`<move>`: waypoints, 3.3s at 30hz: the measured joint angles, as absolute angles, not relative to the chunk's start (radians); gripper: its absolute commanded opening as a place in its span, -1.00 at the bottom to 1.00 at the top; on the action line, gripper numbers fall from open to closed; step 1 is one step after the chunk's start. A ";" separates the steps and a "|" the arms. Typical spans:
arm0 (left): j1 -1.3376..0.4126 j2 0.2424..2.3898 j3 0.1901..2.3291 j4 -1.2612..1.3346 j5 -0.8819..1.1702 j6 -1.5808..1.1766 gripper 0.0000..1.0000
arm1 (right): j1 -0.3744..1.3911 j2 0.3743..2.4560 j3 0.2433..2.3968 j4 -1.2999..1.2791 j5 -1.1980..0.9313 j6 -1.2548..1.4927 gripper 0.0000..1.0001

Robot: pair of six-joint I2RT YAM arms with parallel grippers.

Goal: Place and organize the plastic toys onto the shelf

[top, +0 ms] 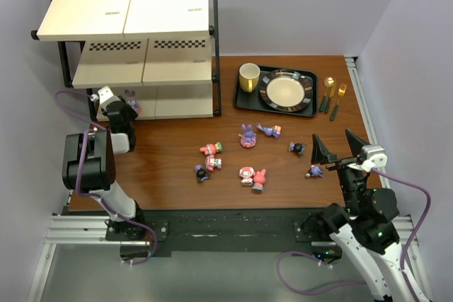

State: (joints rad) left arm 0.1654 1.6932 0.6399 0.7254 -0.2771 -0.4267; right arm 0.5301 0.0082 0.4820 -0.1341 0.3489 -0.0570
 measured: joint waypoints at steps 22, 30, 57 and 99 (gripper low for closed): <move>0.146 1.439 0.576 0.596 -0.232 -0.442 0.49 | 0.530 0.008 0.482 -0.134 0.348 -0.057 0.97; -0.068 1.215 0.516 0.411 -0.239 -0.498 0.58 | 0.530 0.008 0.482 -0.134 0.347 -0.056 0.97; -0.862 1.479 0.784 0.235 -0.290 -0.566 0.96 | 0.530 0.567 0.724 -0.299 0.286 0.136 0.97; -0.861 1.208 0.558 0.139 -0.290 -0.512 0.93 | 0.458 1.697 1.158 -0.290 -0.369 -0.190 -0.04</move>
State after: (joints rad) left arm -0.8608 1.2083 0.5579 0.1387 -0.2901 -0.5121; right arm 0.4580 1.6966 1.1580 -0.2897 -0.3695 -0.1902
